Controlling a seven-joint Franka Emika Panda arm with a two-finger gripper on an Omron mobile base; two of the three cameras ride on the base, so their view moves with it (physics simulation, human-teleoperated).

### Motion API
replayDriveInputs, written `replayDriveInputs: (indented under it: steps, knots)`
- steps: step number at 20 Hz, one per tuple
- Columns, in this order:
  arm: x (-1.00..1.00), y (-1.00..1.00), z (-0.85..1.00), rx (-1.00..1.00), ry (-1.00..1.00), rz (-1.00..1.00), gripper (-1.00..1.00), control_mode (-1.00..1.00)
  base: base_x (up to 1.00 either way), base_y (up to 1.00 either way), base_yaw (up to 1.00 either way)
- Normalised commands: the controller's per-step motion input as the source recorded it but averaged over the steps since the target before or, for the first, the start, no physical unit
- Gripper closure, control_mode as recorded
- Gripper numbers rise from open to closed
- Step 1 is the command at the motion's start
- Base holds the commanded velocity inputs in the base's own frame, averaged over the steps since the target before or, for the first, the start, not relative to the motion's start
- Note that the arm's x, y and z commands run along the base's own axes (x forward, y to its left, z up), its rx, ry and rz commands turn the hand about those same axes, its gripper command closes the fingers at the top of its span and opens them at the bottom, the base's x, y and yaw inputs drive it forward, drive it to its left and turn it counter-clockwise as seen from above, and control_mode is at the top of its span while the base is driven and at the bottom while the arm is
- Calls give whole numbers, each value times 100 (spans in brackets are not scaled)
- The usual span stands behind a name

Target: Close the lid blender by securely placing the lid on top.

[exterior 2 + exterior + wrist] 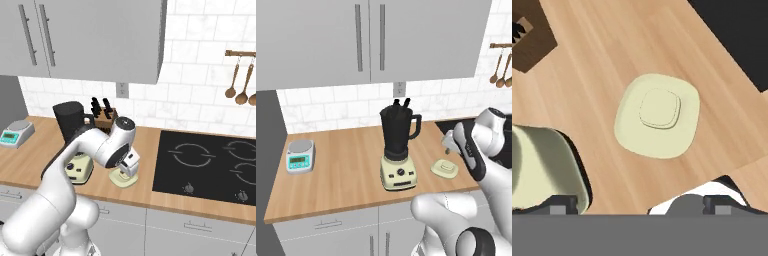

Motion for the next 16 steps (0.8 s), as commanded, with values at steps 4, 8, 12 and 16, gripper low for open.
replayDriveInputs:
  steps: [4, 8, 12, 16]
  knots:
    - [16, -12, -40, 10, 6, -9, -100, -100, 0, 0, 0]
    - [19, -8, -38, 10, 5, -10, -100, -100, 0, 0, 0]
    - [23, 0, -26, 2, 2, -3, -100, -100, 0, 0, 0]
    - [36, 0, -21, 0, 2, 0, -100, -100, 0, 0, 0]
